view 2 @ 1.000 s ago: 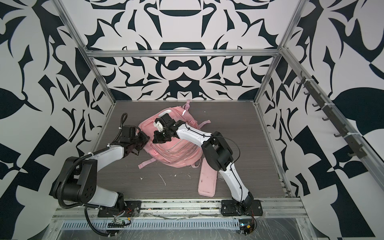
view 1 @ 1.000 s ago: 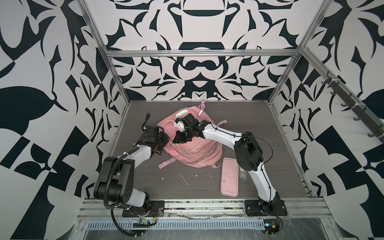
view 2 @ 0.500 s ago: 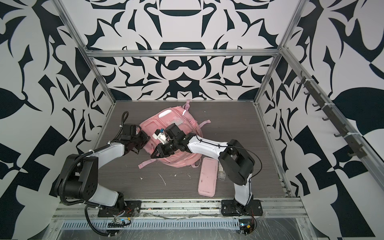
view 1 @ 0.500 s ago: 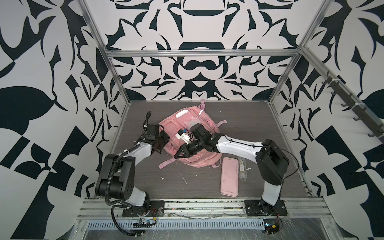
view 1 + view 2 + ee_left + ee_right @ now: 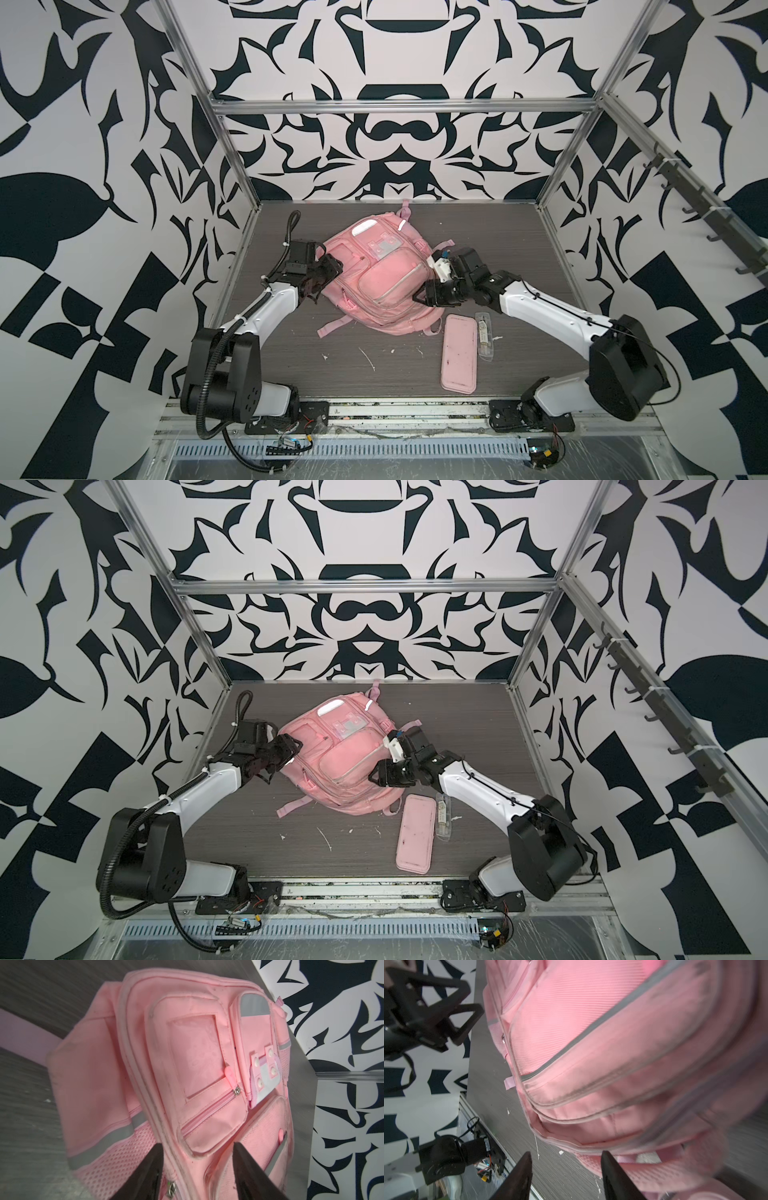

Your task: Pack the student bag

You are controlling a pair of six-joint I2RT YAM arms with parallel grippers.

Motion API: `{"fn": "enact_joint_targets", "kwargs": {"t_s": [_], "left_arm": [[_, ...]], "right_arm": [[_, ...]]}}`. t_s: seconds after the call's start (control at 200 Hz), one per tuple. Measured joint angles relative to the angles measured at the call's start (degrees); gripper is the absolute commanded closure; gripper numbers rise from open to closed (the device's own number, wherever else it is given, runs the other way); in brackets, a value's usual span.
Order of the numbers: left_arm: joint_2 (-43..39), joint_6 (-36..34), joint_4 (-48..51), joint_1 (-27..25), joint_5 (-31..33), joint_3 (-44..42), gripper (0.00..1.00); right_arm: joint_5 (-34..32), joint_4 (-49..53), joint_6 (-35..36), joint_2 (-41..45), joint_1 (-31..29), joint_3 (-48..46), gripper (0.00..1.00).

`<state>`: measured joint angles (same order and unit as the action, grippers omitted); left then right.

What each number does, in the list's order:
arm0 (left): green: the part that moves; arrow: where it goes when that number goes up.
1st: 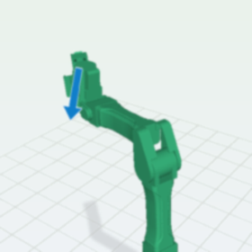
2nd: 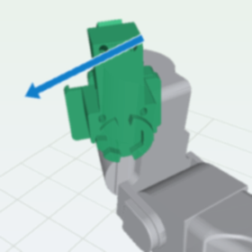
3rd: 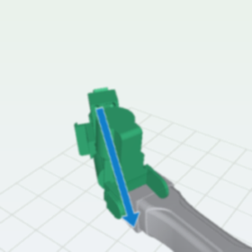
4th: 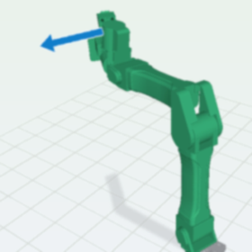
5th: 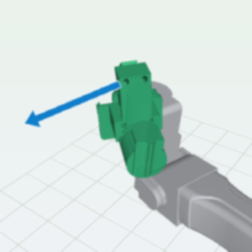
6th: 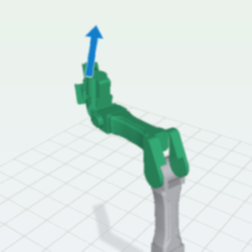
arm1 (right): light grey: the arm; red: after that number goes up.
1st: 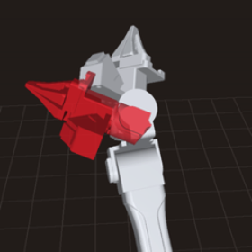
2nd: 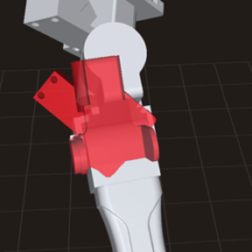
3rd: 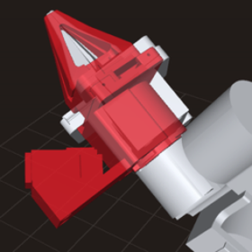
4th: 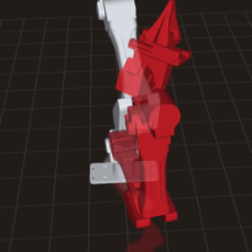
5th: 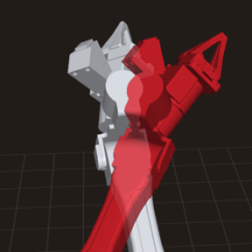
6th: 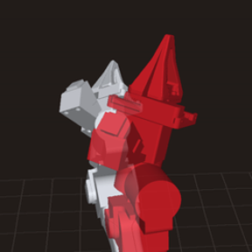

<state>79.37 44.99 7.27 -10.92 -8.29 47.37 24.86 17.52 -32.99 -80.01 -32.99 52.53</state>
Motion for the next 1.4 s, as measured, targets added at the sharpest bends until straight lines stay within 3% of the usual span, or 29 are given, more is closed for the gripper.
{"fn": "enact_joint_targets", "kwargs": {"t_s": [0.22, 0.53, 0.715, 0.76, 0.785, 0.87, 1.09, 1.27, 1.4], "left_arm": [[-0.61, -4.87, 4.81, -4.57, -0.17, 4.57, 0.37], [-0.74, -12.0, 7.69, -25.99, -0.07, 5.22, 0.36], [2.45, -14.4, 7.45, -34.36, -2.58, 5.09, 0.36], [3.52, -15.08, 7.15, -36.24, -3.32, 5.09, 0.36], [4.2, -15.5, 6.91, -37.42, -3.87, 5.09, 0.36], [6.67, -16.48, 5.73, -40.83, -6.27, 5.09, 0.36], [13.18, -17.53, 3.13, -44.87, -10.91, 5.31, 0.4], [18.6, -17.88, 2.64, -45.9, -13.53, 6.8, 0.43], [20.28, -18.08, 2.54, -46.47, -14.38, 7.98, 0.5]], "right_arm": [[-7.85, 5.01, -1.81, 9.6, 1.33, -6.47, 0.39], [-15.87, 11.76, -8.44, 20.96, 1.16, -16.81, 0.37], [-19.67, 16.26, -12.41, 24.65, -2.51, -20.39, 0.33], [-20.26, 16.87, -13.29, 25.7, -3.08, -21.07, 0.3], [-20.57, 17.18, -13.79, 26.49, -3.28, -21.59, 0.23], [-21.33, 18.12, -15.34, 28.44, -3.76, -23.3, 0.21], [-21.11, 17.77, -18.03, 29.09, -5.79, -27.34, 0.2], [-17.62, 11.89, -20.11, 30.18, -6.54, -31.41, 0.19], [-16.57, 9.33, -21.22, 31.8, -6.54, -33.03, 0.18]]}}
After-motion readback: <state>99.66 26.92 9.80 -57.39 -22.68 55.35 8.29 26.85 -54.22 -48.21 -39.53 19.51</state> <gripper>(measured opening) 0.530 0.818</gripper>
